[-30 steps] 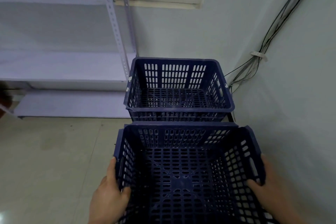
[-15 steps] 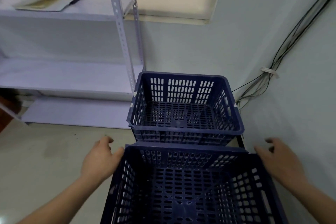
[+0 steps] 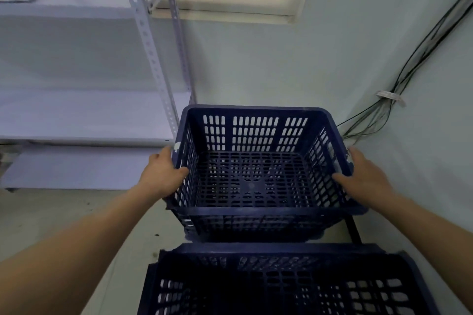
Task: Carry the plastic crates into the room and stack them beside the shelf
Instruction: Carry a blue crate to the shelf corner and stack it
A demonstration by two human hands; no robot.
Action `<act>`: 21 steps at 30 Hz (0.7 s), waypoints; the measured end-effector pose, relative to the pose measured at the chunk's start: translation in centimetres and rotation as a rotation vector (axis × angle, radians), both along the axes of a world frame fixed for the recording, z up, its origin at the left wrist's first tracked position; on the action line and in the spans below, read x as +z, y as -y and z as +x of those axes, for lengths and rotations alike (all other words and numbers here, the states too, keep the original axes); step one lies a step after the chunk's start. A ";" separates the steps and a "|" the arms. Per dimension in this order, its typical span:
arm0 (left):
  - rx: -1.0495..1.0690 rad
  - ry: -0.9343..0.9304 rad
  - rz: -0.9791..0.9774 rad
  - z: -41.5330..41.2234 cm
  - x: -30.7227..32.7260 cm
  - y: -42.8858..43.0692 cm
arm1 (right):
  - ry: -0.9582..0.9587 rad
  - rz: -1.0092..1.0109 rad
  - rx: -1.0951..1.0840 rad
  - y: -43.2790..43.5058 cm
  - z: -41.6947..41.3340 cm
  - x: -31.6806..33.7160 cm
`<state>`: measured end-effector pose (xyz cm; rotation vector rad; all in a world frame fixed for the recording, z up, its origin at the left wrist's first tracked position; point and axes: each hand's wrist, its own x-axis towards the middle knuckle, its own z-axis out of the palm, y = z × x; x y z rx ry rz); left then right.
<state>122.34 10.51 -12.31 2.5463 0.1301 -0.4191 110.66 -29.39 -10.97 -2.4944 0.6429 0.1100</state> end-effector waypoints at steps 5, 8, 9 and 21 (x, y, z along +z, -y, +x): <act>-0.024 -0.016 -0.007 3.7 -2.2 0.6 | -0.027 -0.039 0.045 1.5 3.6 -1.7; -0.061 -0.018 0.013 5.4 -3.7 1.1 | -0.049 -0.048 0.054 2.3 4.8 -3.0; -0.072 -0.015 0.039 5.8 -4.0 1.3 | -0.042 -0.045 0.053 2.6 5.1 -3.4; -0.102 0.129 0.169 6.8 -6.5 1.8 | -0.046 -0.076 0.059 4.7 6.5 -7.4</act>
